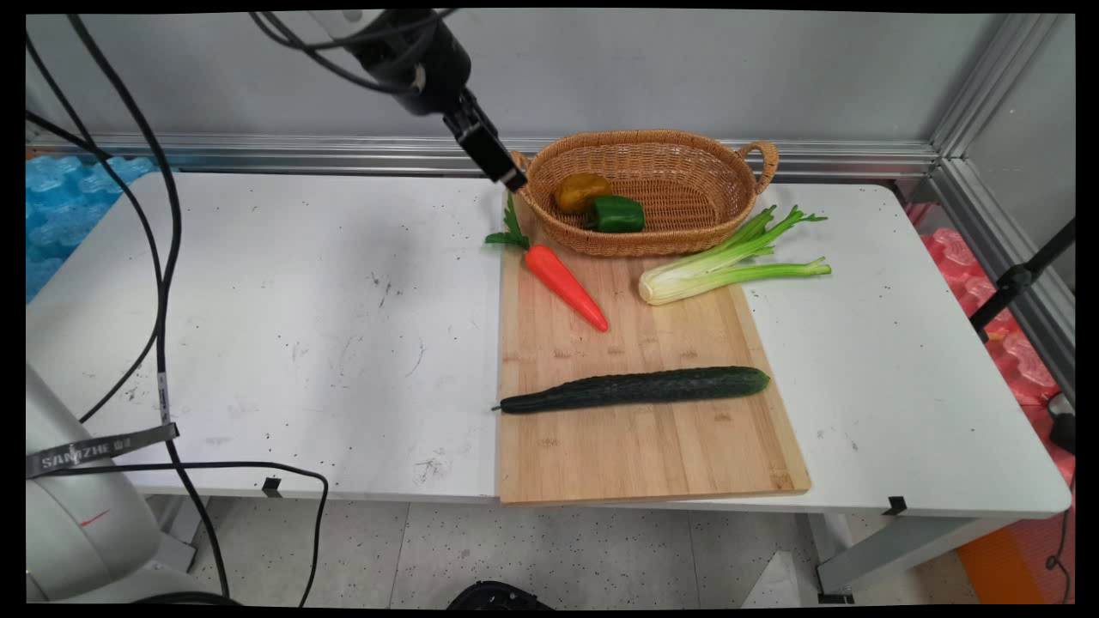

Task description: Pick up the potato from the vegetable basket

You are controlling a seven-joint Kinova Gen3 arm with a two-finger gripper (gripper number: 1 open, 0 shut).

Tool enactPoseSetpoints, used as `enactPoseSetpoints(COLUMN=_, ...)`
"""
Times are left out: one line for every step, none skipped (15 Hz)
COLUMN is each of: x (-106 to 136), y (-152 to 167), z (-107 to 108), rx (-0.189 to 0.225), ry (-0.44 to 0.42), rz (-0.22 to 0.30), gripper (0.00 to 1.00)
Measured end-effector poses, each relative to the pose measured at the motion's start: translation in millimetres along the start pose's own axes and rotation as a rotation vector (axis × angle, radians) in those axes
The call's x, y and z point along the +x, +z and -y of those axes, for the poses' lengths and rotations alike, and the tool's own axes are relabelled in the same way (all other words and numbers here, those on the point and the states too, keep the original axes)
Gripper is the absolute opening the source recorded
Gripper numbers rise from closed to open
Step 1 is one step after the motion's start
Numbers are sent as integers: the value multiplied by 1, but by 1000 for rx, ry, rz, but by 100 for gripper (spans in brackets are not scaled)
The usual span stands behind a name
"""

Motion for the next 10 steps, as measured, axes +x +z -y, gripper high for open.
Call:
enactPoseSetpoints(x=1, y=0, z=6, rx=4, ry=-1, rz=-4, gripper=100)
enactPoseSetpoints(x=3, y=2, z=13, rx=8, ry=-2, rz=-9, gripper=100)
enactPoseSetpoints(x=5, y=5, z=22, rx=13, ry=-3, rz=-16, gripper=100)
enactPoseSetpoints(x=7, y=9, z=30, rx=17, ry=-5, rz=-21, gripper=100)
enactPoseSetpoints(x=9, y=13, z=37, rx=21, ry=-5, rz=-25, gripper=100)
enactPoseSetpoints(x=13, y=20, z=47, rx=28, ry=-5, rz=-32, gripper=100)
enactPoseSetpoints(x=15, y=26, z=55, rx=34, ry=-5, rz=-36, gripper=100)
enactPoseSetpoints(x=18, y=33, z=63, rx=42, ry=-5, rz=-42, gripper=100)
enactPoseSetpoints(x=21, y=38, z=69, rx=48, ry=-4, rz=-45, gripper=100)
enactPoseSetpoints(x=24, y=47, z=77, rx=55, ry=-2, rz=-50, gripper=100)
